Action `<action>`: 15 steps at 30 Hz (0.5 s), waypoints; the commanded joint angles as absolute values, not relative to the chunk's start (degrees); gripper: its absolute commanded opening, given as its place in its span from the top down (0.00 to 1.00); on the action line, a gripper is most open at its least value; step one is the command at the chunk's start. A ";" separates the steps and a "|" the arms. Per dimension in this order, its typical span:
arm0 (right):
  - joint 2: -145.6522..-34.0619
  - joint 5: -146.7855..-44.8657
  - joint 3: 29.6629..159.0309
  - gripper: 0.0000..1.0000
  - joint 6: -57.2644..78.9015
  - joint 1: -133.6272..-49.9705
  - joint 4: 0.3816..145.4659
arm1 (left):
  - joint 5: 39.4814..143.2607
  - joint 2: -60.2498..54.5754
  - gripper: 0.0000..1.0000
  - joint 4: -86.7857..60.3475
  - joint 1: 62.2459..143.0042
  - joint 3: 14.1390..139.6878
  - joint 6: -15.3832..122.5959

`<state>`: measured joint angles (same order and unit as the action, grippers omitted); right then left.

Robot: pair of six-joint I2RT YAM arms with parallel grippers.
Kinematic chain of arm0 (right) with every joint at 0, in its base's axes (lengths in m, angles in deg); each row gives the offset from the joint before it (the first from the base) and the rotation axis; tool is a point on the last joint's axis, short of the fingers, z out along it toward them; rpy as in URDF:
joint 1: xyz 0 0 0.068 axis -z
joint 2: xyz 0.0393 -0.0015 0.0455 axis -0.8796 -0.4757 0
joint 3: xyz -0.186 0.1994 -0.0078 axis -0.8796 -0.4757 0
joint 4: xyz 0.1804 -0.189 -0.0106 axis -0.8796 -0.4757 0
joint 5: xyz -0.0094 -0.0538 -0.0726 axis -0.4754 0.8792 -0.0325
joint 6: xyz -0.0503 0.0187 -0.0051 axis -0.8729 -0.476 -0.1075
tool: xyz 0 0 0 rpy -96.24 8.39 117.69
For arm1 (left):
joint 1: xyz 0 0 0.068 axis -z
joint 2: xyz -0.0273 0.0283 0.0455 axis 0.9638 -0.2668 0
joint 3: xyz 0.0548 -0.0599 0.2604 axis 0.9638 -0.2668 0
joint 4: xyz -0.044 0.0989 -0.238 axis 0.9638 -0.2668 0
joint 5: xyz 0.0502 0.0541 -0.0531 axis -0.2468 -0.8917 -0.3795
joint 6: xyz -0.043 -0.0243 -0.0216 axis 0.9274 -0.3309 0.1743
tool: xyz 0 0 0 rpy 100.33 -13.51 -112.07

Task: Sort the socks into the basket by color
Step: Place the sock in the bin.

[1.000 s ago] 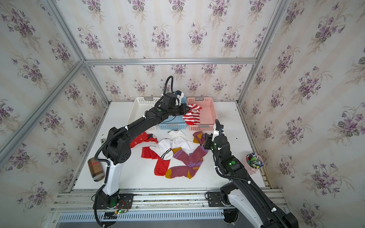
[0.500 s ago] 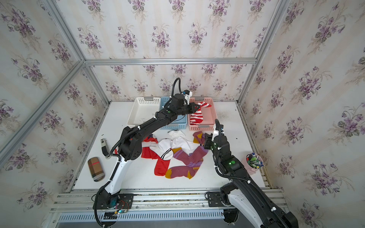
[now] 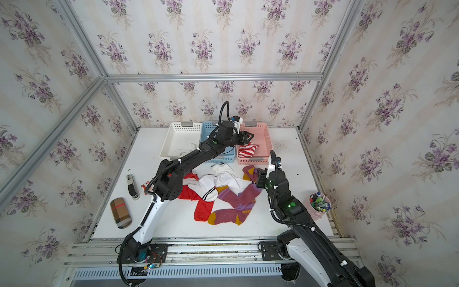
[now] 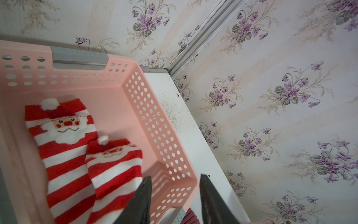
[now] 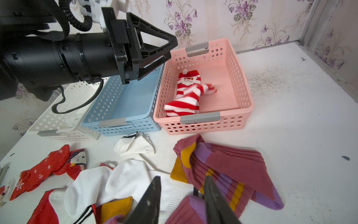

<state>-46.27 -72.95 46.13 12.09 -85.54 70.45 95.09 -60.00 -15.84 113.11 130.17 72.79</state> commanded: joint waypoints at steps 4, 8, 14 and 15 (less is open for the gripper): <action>-46.67 -73.51 46.16 0.61 12.42 -85.49 71.67 | 94.00 -57.28 0.46 -15.72 113.04 129.32 69.91; -47.20 -74.48 46.24 0.61 12.37 -85.46 71.95 | 92.03 -52.63 0.38 -15.65 113.08 123.94 68.15; -48.13 -77.17 45.98 0.60 12.66 -85.50 73.70 | 89.67 -42.06 0.34 -17.04 113.02 112.38 66.35; -48.58 -77.65 45.81 0.60 12.76 -85.43 74.23 | 88.30 -39.86 0.33 -17.29 113.02 109.75 65.80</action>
